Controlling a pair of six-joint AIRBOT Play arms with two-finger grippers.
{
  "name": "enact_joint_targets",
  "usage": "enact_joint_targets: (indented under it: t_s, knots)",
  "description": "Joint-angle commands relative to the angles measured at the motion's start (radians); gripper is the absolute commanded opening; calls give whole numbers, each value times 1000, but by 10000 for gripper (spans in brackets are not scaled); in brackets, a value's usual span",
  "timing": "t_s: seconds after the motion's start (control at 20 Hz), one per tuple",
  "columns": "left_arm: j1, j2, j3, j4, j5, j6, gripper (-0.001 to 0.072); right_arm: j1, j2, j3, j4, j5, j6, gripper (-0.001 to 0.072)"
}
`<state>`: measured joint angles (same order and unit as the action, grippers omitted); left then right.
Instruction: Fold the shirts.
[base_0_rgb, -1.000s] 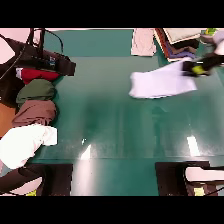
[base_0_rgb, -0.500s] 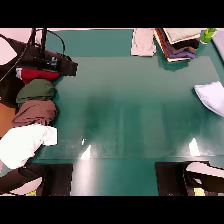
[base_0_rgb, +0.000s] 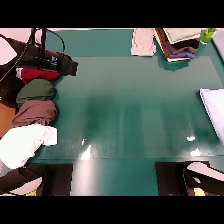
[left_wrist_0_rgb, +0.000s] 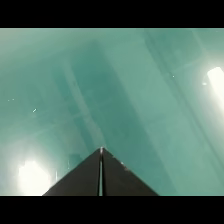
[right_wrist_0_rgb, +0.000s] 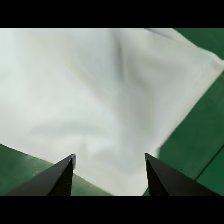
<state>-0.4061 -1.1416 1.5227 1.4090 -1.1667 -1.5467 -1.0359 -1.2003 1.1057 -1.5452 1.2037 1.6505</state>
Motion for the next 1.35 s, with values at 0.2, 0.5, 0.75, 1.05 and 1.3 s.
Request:
enact_joint_targets:
  t_s: [0.2,0.5,0.75,1.05,1.3]
  knots:
    - [0,0,0,0,6,3,31,84,11,192,191,119,-12,528]
    - [0,0,0,1,119,3,31,600,77,130,366,48,-21,525]
    - [0,0,0,0,142,3,31,1000,32,123,365,1,-60,426]
    - [0,0,0,0,142,3,31,1245,18,123,366,-25,-102,15]
    - [0,0,0,0,142,3,31,1278,18,123,369,-25,-100,15]
